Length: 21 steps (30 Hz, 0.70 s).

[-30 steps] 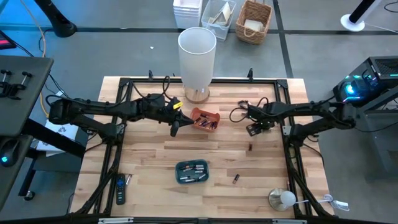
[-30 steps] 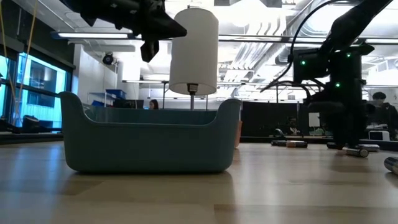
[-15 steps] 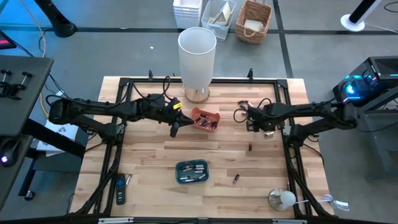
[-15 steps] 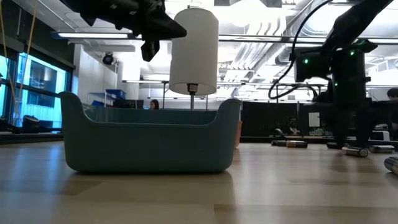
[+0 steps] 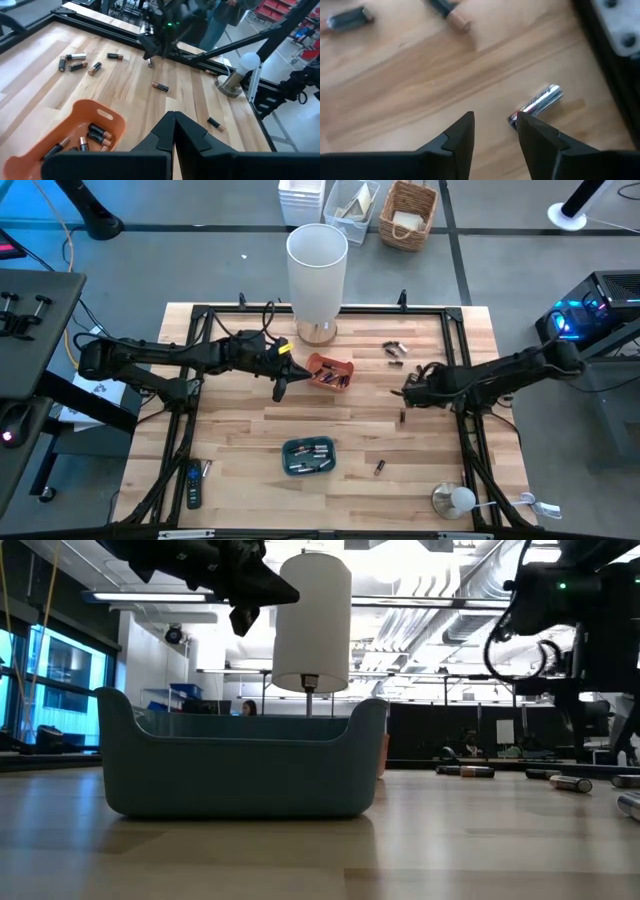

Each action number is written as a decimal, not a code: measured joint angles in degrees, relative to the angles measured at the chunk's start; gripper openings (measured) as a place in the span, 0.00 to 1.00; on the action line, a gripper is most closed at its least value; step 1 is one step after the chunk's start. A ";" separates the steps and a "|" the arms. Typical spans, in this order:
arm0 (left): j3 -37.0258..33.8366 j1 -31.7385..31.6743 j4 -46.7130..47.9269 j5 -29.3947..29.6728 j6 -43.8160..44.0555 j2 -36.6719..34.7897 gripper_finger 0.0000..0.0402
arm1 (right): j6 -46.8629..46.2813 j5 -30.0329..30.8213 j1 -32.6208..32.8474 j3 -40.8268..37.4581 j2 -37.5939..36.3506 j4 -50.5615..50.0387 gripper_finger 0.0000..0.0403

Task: Sort batteries
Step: Put the silver battery into the blue bin

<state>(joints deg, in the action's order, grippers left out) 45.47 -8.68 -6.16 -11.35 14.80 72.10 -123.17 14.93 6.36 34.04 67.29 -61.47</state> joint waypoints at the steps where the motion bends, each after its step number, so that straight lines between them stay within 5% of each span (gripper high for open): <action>1: 0.00 -0.26 0.03 0.00 -0.08 0.00 0.00 | -1.44 0.02 0.63 0.00 0.26 0.00 0.34; 12: 0.00 -2.37 3.96 -0.20 -0.48 0.00 0.00 | -4.48 -6.09 4.39 0.00 8.85 5.91 0.32; 21: 0.00 -3.08 4.97 -0.31 -1.90 0.00 0.00 | -1.69 3.60 5.87 3.77 10.06 12.10 0.32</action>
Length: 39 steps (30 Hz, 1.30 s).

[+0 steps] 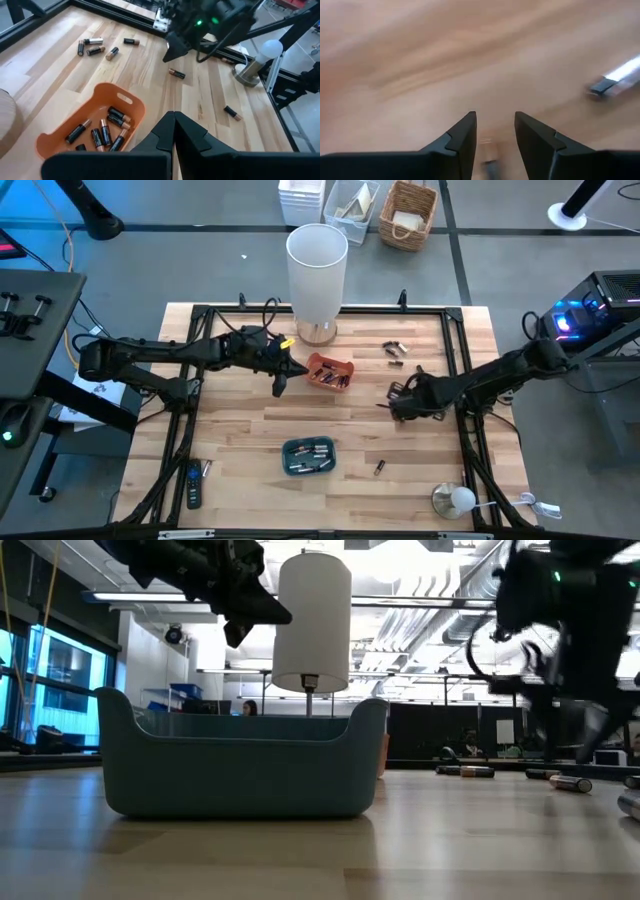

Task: Sort batteries
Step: Put the silver battery into the blue bin

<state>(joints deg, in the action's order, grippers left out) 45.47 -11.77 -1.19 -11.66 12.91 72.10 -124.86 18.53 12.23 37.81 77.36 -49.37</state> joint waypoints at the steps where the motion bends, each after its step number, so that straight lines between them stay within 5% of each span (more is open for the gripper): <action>1: 0.00 -0.11 -0.04 -0.02 0.02 0.00 0.00 | 1.06 2.34 -0.12 1.32 -0.13 -0.61 0.32; 6: 0.00 -0.73 -0.54 0.00 0.34 0.00 0.00 | 12.34 5.04 -8.32 6.80 -0.23 -5.71 0.32; 20: 0.00 -0.85 -1.33 -10.32 6.49 0.00 0.00 | 81.59 -10.82 -53.61 11.02 -0.17 1.19 0.32; 27: 0.00 -0.74 -1.44 -10.28 4.68 0.00 0.00 | 102.01 -19.04 -57.70 9.89 2.26 13.96 0.32; 39: 0.00 -2.55 -2.12 -2.03 13.83 0.00 0.00 | 112.61 -16.55 -59.21 9.85 16.00 15.53 0.34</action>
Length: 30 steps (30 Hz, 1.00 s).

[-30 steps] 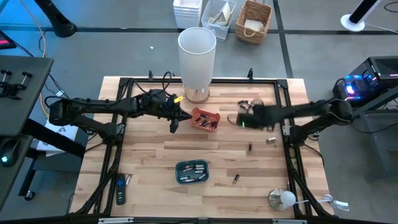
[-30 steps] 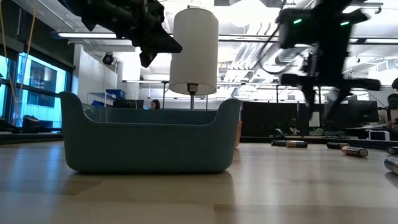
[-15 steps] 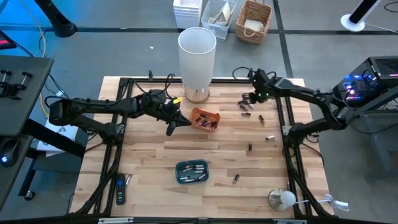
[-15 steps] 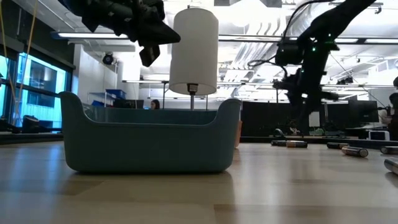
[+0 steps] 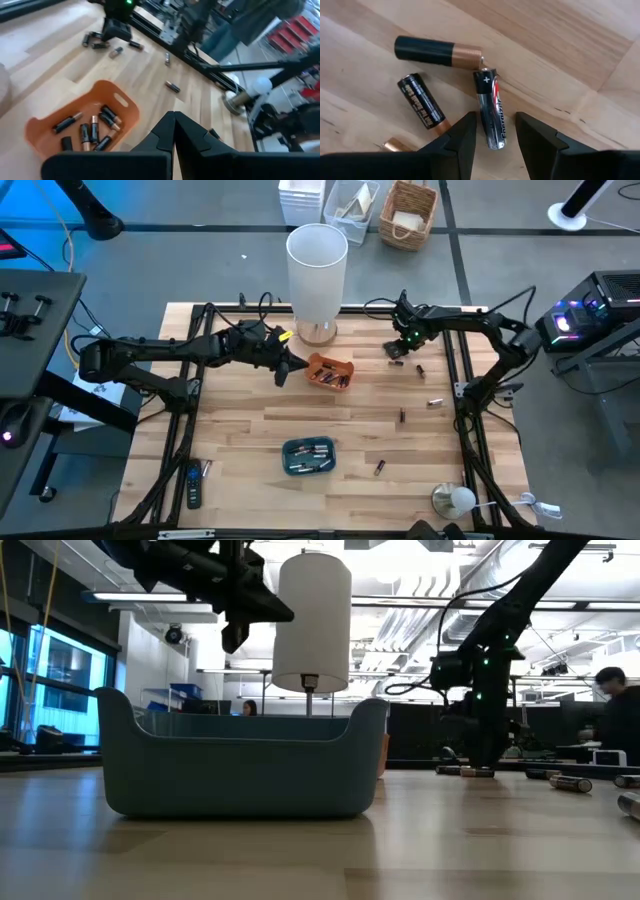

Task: Sort batteries
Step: Put the silver battery into the blue bin

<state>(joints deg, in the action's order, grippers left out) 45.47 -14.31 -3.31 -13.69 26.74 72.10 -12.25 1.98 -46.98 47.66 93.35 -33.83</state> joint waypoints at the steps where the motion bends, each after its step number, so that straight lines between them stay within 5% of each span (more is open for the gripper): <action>1: 0.00 0.01 0.00 0.48 0.07 0.00 0.00 | 0.41 -0.02 0.00 0.02 0.35 0.16 0.34; 6: 0.00 -0.20 -0.09 2.24 -0.25 0.00 0.00 | 0.91 0.56 0.02 0.25 2.50 -0.10 0.29; 10: 0.00 -1.19 -2.76 2.13 -0.81 -0.18 0.00 | 1.10 1.44 0.13 0.12 1.53 -0.56 0.09; 16: 0.00 -4.80 -4.38 1.96 -2.87 -4.51 0.00 | -5.76 2.27 2.18 0.46 -11.05 -3.93 0.08; 19: 0.00 -7.09 -3.85 1.94 -5.69 -8.13 0.00 | -10.55 -2.38 5.92 0.35 -18.93 -2.53 0.08; 24: 0.00 -10.77 -2.85 1.93 -12.41 -12.62 0.00 | -22.75 -11.10 20.17 0.50 -26.02 8.24 0.08; 30: 0.00 -14.01 1.78 -4.55 -17.05 -13.84 0.00 | -37.28 -6.26 45.62 0.50 -20.34 22.37 0.08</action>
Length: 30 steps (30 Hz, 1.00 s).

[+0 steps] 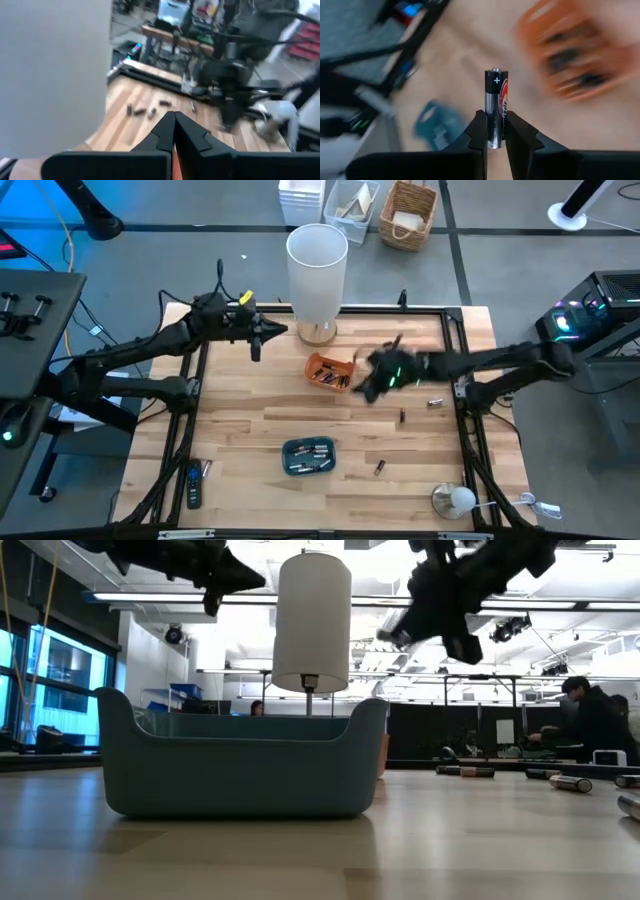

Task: Sort batteries
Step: Put the silver battery into the blue bin

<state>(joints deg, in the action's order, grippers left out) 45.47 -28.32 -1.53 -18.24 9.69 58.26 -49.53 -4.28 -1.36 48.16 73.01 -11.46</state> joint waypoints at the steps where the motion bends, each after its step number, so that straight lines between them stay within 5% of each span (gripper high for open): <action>1: 0.00 -0.22 0.82 -1.05 -0.88 0.13 0.00 | -2.35 0.94 3.79 -0.02 1.96 3.44 0.08; 4: 0.00 -0.21 4.31 -1.93 -2.98 0.76 0.00 | -8.88 4.32 13.08 1.41 8.99 12.97 0.08; 8: 0.00 0.10 8.01 -2.31 -3.45 1.20 0.00 | -11.34 5.66 19.08 9.71 20.08 13.81 0.08; 18: -0.68 9.28 6.30 -1.83 7.60 1.18 0.00 | 12.40 -3.84 18.54 35.07 40.98 -3.50 0.08; 22: -0.68 16.91 3.47 3.84 12.32 1.18 0.00 | 20.13 -2.74 18.33 39.21 45.33 -11.07 0.14; 30: -0.68 31.50 3.09 21.00 19.44 1.18 0.00 | 29.01 -0.22 17.79 39.93 46.58 -9.34 0.19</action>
<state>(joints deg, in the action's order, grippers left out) 44.80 3.18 1.56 2.76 29.13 59.44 -20.52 -4.50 16.43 88.09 119.59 -20.80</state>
